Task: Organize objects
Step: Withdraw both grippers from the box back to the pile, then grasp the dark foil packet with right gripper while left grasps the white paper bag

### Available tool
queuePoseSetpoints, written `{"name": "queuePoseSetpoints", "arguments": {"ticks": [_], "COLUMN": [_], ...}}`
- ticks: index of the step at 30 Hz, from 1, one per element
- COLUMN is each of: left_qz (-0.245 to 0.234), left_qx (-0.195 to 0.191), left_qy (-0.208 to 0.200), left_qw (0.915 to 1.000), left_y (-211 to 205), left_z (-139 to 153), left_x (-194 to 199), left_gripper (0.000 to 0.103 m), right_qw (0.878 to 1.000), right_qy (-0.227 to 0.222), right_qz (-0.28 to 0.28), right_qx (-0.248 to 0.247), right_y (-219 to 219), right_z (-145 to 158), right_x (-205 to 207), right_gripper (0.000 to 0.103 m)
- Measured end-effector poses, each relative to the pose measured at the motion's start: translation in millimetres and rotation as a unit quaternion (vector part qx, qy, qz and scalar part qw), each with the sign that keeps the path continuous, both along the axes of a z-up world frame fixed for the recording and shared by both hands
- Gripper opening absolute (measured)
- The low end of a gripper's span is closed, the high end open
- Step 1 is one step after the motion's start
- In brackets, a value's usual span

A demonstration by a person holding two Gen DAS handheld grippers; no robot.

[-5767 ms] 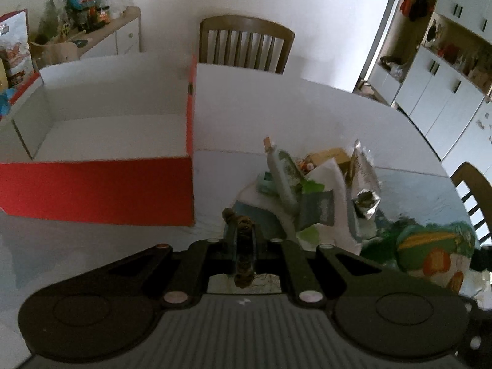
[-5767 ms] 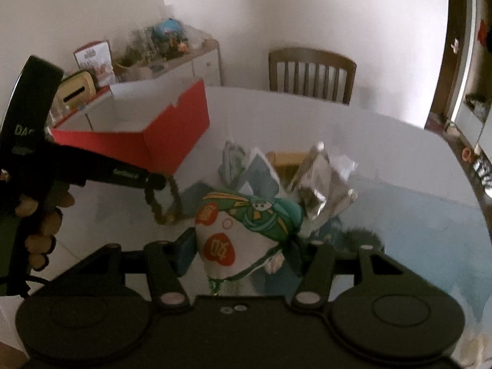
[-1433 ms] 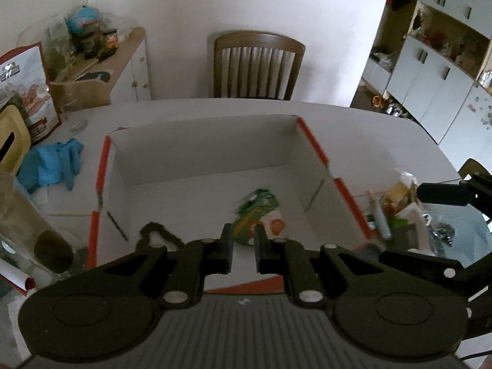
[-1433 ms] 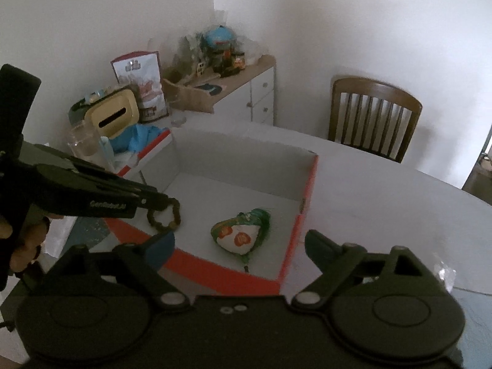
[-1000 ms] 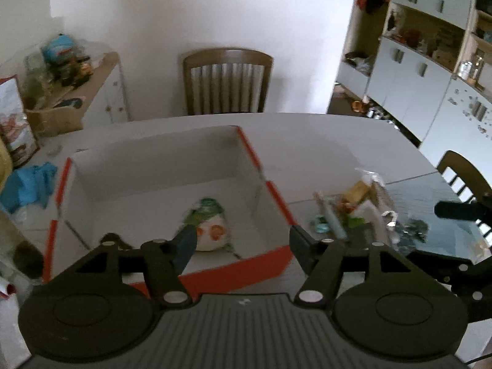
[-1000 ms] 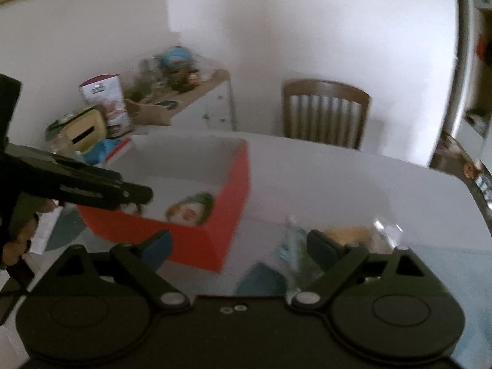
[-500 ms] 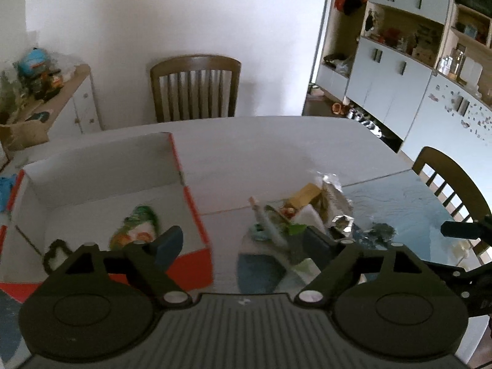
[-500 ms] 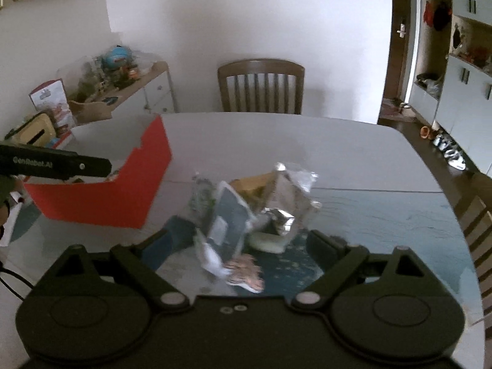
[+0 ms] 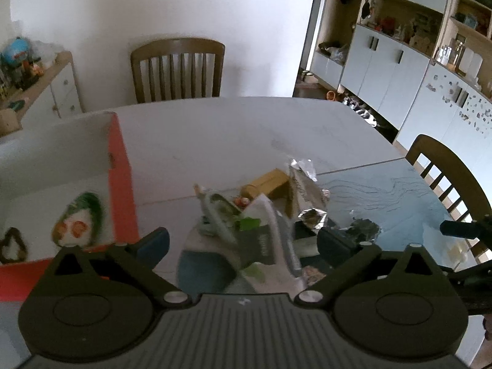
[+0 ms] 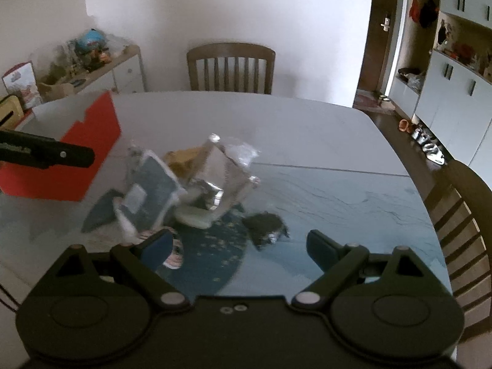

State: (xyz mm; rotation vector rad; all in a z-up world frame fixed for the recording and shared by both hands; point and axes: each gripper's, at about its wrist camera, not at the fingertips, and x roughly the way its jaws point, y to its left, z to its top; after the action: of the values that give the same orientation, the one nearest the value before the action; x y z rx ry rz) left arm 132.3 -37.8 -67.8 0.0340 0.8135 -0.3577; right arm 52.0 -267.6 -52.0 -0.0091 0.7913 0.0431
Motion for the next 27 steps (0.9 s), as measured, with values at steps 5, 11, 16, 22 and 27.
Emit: {"name": "queuePoseSetpoints", "arguments": {"ticks": [5,11,16,22,27], "left_qz": [0.002,0.010,0.016,0.025,0.036], "left_qx": [0.008,0.008,0.024,0.030,0.017], "left_qy": [0.009,0.025,0.037,0.047,0.050], "left_qw": [0.9999,0.9996,0.9989,0.9981,0.9979], "left_y": [-23,-39,-47,-50,-47], "left_z": [-16,-35,-49,-61,-64], "left_x": [5,15,22,28,31], "left_gripper": [0.103,0.103,0.103,0.103,0.102], "right_qw": [1.000,1.000,1.000,0.999,0.999], "right_qy": [0.006,0.019,0.030,0.043,0.049], "right_qz": [-0.007,-0.010,0.001,0.011,0.016], "right_qx": [-0.006,0.005,0.004,0.008,0.012], "right_y": [-19,-35,-36,-35,-35], "right_z": [-18,-44,-60,-74,-81], "right_x": [13,33,48,62,70], "right_gripper": [0.093,0.091,0.089,0.086,0.080]}}
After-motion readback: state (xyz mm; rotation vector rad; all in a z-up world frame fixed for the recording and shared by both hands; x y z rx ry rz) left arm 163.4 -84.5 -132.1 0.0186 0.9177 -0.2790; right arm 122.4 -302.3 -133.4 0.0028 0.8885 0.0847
